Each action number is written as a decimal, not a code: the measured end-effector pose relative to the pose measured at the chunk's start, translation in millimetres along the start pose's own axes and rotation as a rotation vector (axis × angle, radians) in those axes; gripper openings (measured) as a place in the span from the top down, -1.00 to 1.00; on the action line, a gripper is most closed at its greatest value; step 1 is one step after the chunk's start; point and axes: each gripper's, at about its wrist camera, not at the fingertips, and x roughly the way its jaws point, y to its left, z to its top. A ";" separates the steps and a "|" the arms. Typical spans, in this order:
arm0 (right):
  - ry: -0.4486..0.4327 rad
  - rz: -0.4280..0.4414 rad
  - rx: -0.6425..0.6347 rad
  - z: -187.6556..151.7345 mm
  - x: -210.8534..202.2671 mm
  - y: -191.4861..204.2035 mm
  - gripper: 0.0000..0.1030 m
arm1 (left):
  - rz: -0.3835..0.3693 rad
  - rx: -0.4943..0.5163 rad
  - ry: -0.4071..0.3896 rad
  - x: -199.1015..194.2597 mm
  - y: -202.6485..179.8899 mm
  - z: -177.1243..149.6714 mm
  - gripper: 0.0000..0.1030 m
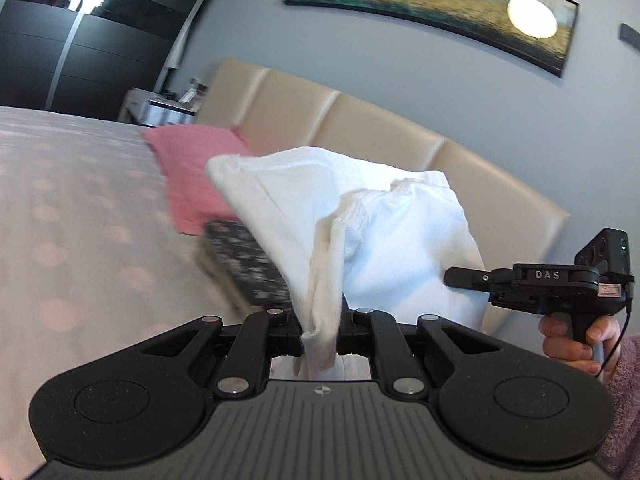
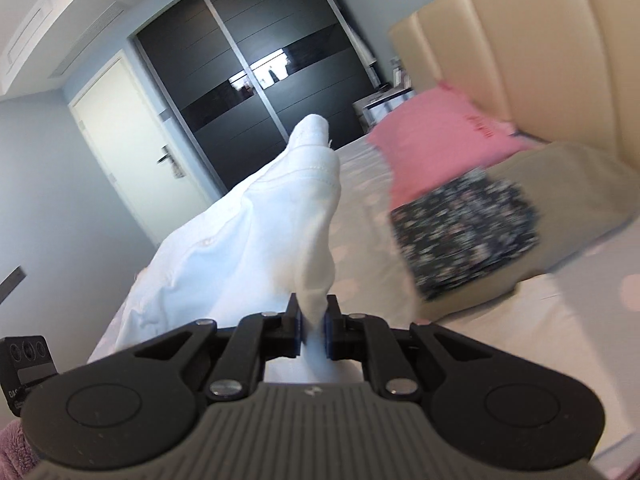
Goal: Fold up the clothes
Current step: 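Lift the folded white shirt with both grippers and carry it toward the pillow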
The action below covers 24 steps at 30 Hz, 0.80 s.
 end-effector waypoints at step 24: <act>0.197 -0.245 0.042 31.1 85.9 -198.0 0.76 | -0.028 -0.010 0.329 202.7 -5.4 -53.7 0.82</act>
